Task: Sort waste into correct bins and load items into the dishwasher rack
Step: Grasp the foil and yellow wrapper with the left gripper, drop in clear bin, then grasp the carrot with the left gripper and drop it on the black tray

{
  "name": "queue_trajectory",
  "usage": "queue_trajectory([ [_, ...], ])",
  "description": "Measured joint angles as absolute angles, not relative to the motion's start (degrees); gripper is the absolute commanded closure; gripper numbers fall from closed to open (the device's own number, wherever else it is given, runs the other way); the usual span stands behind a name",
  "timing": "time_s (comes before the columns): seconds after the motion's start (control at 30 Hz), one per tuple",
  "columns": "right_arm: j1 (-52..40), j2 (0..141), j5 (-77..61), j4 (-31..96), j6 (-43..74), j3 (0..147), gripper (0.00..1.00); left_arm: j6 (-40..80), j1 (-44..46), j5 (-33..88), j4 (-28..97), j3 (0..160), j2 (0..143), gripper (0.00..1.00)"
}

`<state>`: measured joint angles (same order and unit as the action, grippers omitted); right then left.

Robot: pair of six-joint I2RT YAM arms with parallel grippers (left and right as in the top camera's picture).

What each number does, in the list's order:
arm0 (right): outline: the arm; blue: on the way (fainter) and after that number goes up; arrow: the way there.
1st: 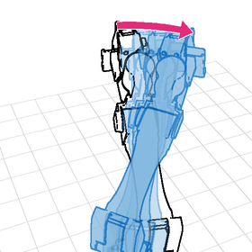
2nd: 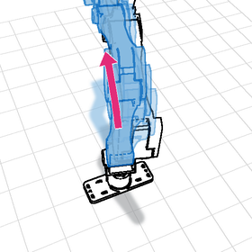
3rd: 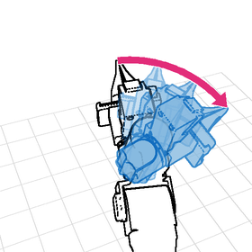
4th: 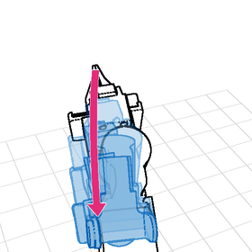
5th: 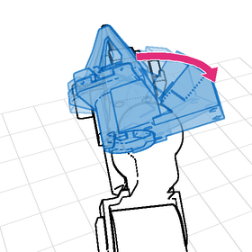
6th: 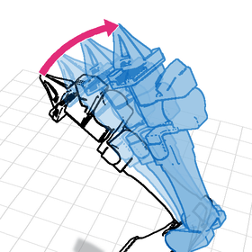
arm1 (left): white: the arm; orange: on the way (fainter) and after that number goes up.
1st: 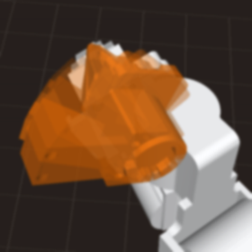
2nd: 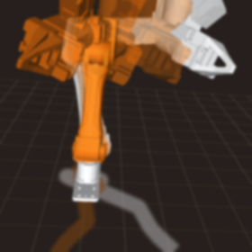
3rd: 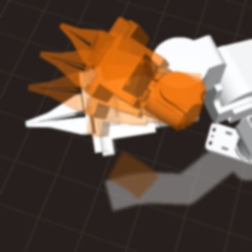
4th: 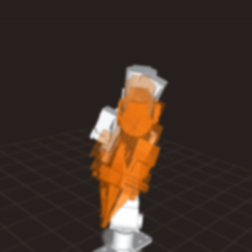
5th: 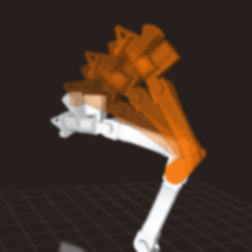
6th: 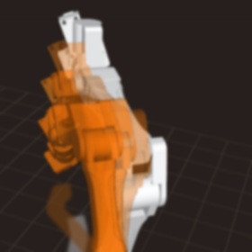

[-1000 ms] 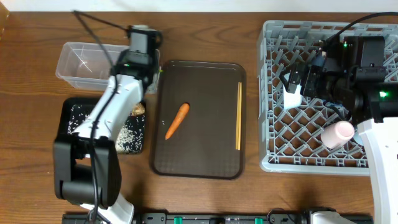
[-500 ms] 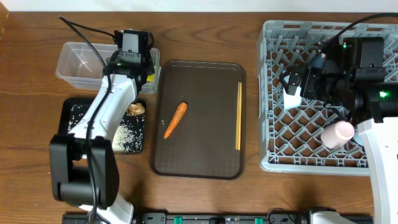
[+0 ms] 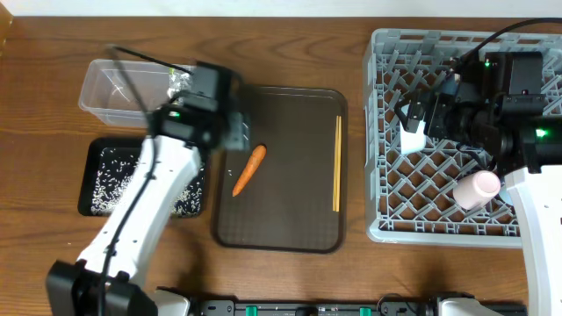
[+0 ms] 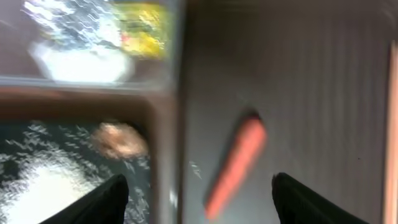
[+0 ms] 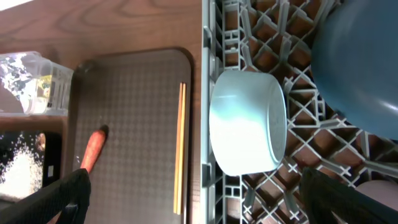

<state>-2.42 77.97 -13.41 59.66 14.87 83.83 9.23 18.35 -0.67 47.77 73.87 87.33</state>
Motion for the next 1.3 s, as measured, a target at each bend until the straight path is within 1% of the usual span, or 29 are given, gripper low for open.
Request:
queue_trajectory([
  [0.1, -2.4, 78.0, -13.4, 58.8, 14.9, 83.8, 0.01, 6.9, 22.5, 0.8, 47.5, 70.5, 88.6, 0.26],
  [0.23, -2.4, 78.0, -13.4, 58.0, 14.9, 83.8, 0.01, 4.1, 26.8, 0.7, 42.2, 64.3, 91.0, 0.26],
  [0.33, -2.4, 78.0, -13.4, 57.8, 14.9, 83.8, 0.01, 3.0, 27.5, -1.6, 36.3, 60.4, 93.2, 0.26],
  [0.47, -2.4, 78.0, -13.4, 58.0, 14.9, 83.8, 0.01, 2.3, 26.5, -3.7, 31.8, 58.7, 96.4, 0.3],
  [0.73, -2.4, 78.0, -13.4, 58.2, 14.9, 83.8, 0.01, 0.6, 25.6, -4.5, 28.7, 58.4, 102.5, 0.46],
  [0.8, -2.4, 78.0, -13.4, 58.2, 14.9, 83.8, 0.01, 0.2, 25.6, -4.2, 28.6, 58.4, 102.5, 0.54],
  [0.9, -2.4, 78.0, -13.4, 58.2, 14.9, 83.8, 0.01, -0.1, 25.6, -3.4, 28.5, 58.4, 102.5, 0.72],
  [0.97, -2.4, 78.0, -13.4, 58.2, 14.9, 83.8, 0.01, -0.1, 25.6, -3.2, 28.4, 58.4, 102.5, 0.78],
  [1.13, -2.4, 78.0, -13.4, 58.2, 14.9, 83.8, 0.01, -0.1, 25.6, -3.1, 28.9, 58.4, 102.5, 0.78],
  [1.3, -2.4, 78.0, -13.4, 58.0, 14.9, 83.8, 0.01, 1.7, 25.6, -3.0, 34.1, 58.4, 99.5, 0.78],
])
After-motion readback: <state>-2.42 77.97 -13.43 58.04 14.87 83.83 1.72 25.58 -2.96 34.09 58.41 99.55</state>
